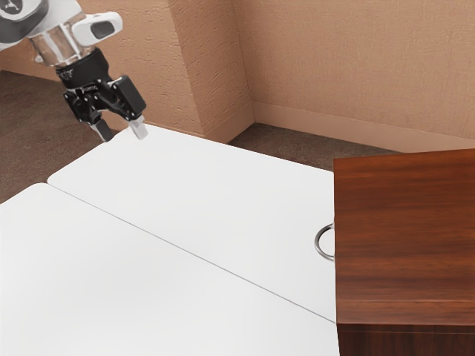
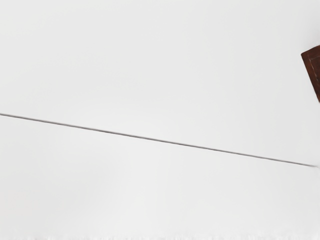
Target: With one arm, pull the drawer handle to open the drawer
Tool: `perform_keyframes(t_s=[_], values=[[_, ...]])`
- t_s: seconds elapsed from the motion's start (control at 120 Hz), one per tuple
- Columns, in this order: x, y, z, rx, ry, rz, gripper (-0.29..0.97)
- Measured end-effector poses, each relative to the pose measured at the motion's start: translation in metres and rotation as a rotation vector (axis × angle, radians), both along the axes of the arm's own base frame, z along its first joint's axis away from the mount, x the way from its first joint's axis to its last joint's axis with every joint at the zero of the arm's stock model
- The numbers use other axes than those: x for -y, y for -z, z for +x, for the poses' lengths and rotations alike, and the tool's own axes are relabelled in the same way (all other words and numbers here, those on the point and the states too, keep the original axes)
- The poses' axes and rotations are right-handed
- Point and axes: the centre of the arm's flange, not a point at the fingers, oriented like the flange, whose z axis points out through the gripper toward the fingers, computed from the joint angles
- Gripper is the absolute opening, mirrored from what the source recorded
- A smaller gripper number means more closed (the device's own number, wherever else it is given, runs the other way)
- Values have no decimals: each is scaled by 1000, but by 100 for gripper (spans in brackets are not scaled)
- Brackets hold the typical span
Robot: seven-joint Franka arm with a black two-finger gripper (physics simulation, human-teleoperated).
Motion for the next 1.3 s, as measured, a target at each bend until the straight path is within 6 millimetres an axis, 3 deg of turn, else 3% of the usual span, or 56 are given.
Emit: perform_keyframes(t_s=[0.183,0.267,0.367,0.475,0.558,0.6,0.675,0.742,0.9,1.083,1.3], values=[[57,1,5,-32,111,-13,65],[59,8,7,-68,107,-17,65],[45,14,4,-104,70,-22,65],[37,38,6,-163,39,-49,66],[45,81,-3,-229,31,-105,65],[50,93,-8,-238,23,-130,65],[64,102,-31,-221,-2,-157,65],[91,112,-36,-195,-2,-187,64],[130,122,-36,-114,-28,-253,64],[144,118,-27,-21,-84,-309,62],[177,122,-12,21,-85,-336,61]])
